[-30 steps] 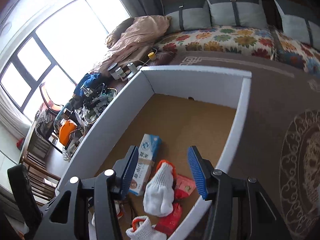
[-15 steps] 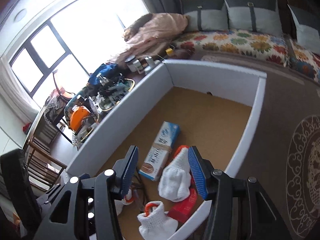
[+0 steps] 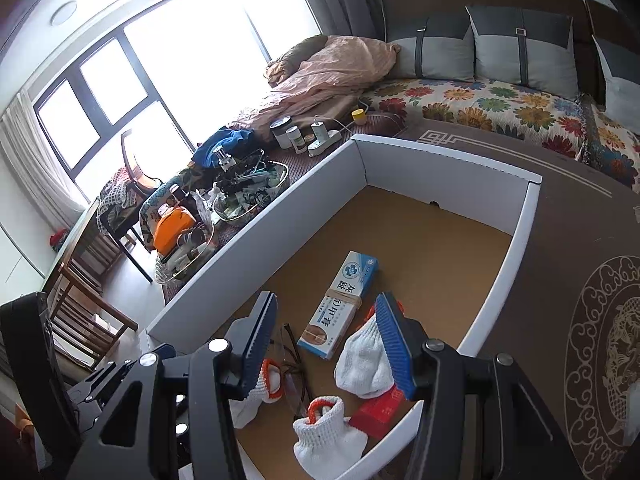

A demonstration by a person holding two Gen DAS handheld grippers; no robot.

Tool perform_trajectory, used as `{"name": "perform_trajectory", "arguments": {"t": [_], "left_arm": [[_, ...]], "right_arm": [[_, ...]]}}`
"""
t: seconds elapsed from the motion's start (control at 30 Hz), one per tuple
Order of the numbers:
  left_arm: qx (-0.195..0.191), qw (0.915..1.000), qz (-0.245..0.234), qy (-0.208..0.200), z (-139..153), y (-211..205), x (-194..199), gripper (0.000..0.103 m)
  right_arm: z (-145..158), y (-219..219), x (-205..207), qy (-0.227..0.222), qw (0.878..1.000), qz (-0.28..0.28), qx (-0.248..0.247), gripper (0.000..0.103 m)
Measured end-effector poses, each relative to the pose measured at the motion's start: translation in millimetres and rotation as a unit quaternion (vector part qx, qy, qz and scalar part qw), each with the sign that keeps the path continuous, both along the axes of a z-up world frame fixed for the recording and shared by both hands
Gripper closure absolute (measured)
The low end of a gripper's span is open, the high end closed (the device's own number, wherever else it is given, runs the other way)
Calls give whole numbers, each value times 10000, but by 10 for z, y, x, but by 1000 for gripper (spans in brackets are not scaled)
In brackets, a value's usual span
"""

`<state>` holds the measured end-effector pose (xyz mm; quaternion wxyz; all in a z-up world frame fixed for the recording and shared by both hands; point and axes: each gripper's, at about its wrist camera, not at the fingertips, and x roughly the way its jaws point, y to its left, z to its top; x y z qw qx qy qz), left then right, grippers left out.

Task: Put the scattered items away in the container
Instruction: 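Move both tools back over the table toward the Kuromi plastic box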

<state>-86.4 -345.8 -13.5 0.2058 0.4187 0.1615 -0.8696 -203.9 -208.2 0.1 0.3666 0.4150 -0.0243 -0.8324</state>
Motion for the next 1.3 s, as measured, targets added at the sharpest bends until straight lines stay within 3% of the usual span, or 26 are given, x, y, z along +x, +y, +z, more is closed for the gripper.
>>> {"name": "perform_trajectory", "arguments": {"t": [0.47, 0.67, 0.77, 1.0, 1.2, 1.3], "left_arm": [[-68, 9993, -253, 262, 243, 477, 302, 24], [-28, 9967, -754, 291, 271, 1047, 382, 24], [-63, 9933, -1138, 212, 232, 1438, 369, 23], [208, 9716, -2339, -288, -255, 2630, 319, 22], [379, 9414, -3260, -780, -838, 3552, 305, 22], [272, 9372, -3404, -710, -949, 3807, 267, 22]], "right_arm": [[282, 508, 441, 759, 9969, -170, -115, 50], [41, 1365, 718, 660, 9926, -965, -339, 50], [-263, 1958, 921, 649, 9865, -1499, -150, 50], [-916, 3375, 1385, 197, 9587, -2832, 190, 50], [-1264, 4281, 1808, -153, 9172, -3955, 453, 50], [-1319, 4578, 1985, -124, 8949, -4414, 639, 50]]}}
